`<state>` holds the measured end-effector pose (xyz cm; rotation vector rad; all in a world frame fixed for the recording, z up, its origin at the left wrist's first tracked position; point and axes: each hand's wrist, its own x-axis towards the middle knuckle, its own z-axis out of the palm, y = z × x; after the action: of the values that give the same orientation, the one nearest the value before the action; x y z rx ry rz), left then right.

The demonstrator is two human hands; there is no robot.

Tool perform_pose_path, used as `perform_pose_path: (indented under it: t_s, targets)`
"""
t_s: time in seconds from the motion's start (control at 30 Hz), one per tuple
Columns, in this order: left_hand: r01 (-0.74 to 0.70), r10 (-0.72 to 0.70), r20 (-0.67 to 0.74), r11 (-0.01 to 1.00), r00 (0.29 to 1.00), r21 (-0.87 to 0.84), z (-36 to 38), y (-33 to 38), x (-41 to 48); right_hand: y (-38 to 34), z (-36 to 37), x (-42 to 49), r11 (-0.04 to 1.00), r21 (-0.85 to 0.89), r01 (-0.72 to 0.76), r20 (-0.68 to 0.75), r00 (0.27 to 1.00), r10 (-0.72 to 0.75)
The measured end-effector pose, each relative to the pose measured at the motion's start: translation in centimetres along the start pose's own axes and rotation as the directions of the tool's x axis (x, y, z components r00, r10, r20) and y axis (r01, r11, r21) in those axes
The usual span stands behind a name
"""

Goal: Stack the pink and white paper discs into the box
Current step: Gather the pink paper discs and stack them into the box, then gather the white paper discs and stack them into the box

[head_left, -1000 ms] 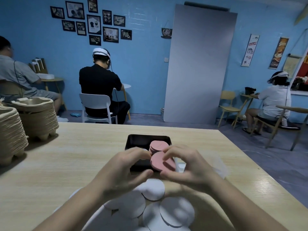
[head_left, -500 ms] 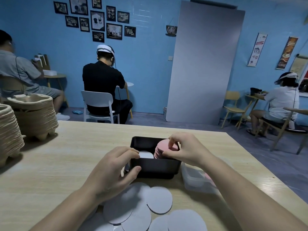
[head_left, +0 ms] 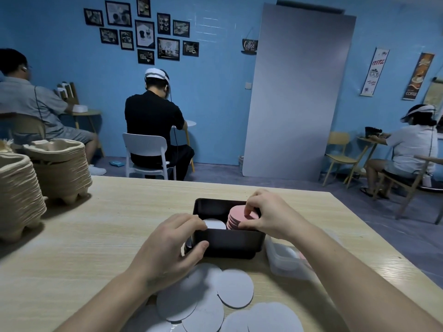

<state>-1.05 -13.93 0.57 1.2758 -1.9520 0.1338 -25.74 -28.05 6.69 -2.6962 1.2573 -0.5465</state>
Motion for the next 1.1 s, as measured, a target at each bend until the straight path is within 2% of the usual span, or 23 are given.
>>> perform_pose_path:
  t_s: [0.2,0.3,0.47,0.57,0.7,0.83,1.1]
  targets:
    - [-0.027,0.028,-0.034,0.999,0.999,0.022,-1.0,1.1,0.2,-1.0,-1.3,-2.5,0.993,0.076,0.088,-0.245,0.967,-0.067]
    - [-0.038,0.039,-0.051,0.999,0.998,0.022,-1.8,2.0,-0.3,-2.3,-1.4,-4.7,0.978,0.112,0.178,-0.296,0.945,-0.139]
    - [0.039,-0.034,0.061,0.996,0.998,-0.081,-3.2,2.1,-3.0,-4.5,0.1,-9.8,0.907,0.223,0.357,-0.219,0.925,-0.31]
    - [0.141,-0.121,0.139,0.98,0.983,-0.141,-3.2,1.5,-4.4,-4.3,2.7,-11.4,0.891,0.252,0.377,-0.104,0.926,-0.362]
    - [0.206,-0.178,0.182,0.967,0.967,-0.148,-2.3,1.2,-5.1,-3.5,4.9,-11.3,0.909,0.232,0.346,-0.037,0.937,-0.348]
    - [0.157,-0.141,0.251,0.987,0.958,-0.045,-1.5,1.0,-5.5,-3.2,5.7,-11.6,0.925,0.173,0.34,-0.061,0.941,-0.334]
    - [0.153,-0.167,0.269,0.986,0.949,0.073,-2.2,1.1,-5.9,-3.0,5.8,-12.0,0.946,0.228,0.231,-0.018,0.972,-0.233]
